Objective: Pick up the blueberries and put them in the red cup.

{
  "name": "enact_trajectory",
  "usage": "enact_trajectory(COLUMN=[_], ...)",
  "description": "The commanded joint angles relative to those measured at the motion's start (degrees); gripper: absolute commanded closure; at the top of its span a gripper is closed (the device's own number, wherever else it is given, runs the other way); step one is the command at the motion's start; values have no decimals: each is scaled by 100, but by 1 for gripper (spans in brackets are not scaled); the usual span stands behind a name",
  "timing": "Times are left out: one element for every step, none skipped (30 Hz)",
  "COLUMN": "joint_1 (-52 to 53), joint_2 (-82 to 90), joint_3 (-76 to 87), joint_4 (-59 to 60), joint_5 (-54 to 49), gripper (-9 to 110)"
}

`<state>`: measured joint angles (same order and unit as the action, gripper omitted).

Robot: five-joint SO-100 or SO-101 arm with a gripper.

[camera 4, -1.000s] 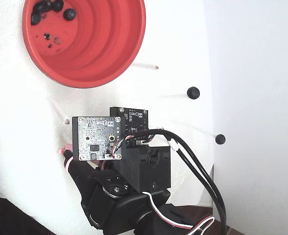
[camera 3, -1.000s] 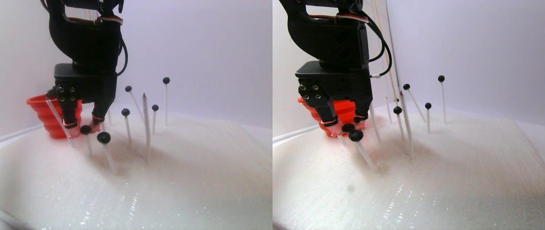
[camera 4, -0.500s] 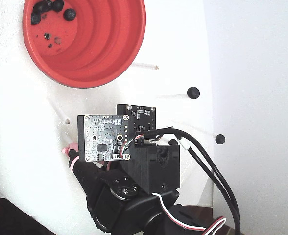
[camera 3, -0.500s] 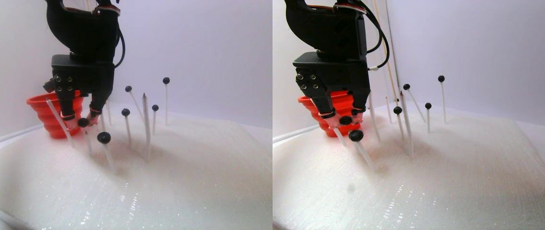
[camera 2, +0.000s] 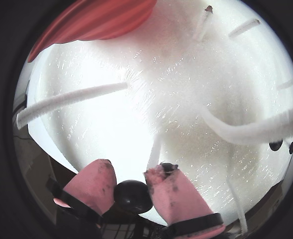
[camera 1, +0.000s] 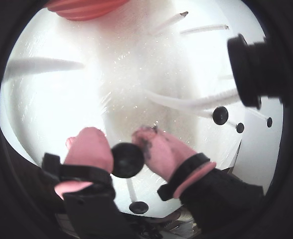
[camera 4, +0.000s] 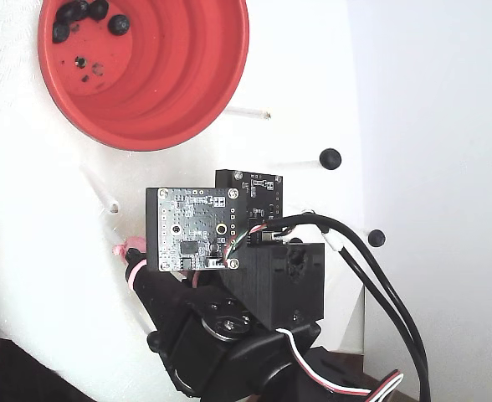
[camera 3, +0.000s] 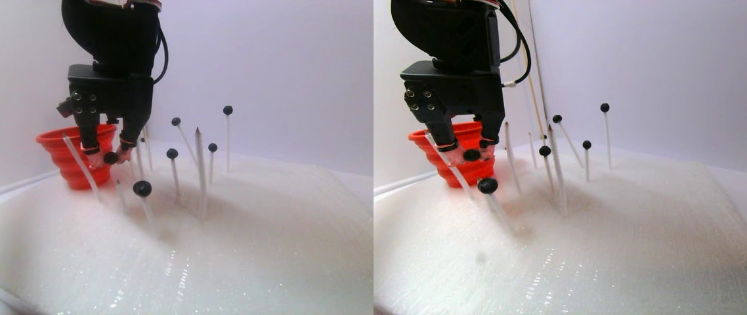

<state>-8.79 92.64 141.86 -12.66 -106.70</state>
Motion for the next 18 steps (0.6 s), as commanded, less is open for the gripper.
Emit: enact_trajectory(joint_1=[-185,-202,-229,-246,-264,-272,-290,-299,-308,-325,-343,-360,-369,-378,-396,-413,-422,-448], joint_2=[747,800,861,914,958,1002,1046,1081,1099,1116,1125,1151,1160,1160,1160,1169,1169,1169], joint_3=[-272,-290,-325,-360,-396,-422,-457,-492,-519,-545,-571,-598,-624,-659,-694,-729,-765,-809], joint_4=[62,79,114,149,185,220,246,290,316,316,316,325,325,334,343,360,360,360], joint_5=[-18,-18,-18,-9,-9,0,9,9,18,18,18,9,9,9,18,18,18,18], gripper=[90,90,90,90,90,90,90,90,90,90,90,90,90,90,90,90,90,90])
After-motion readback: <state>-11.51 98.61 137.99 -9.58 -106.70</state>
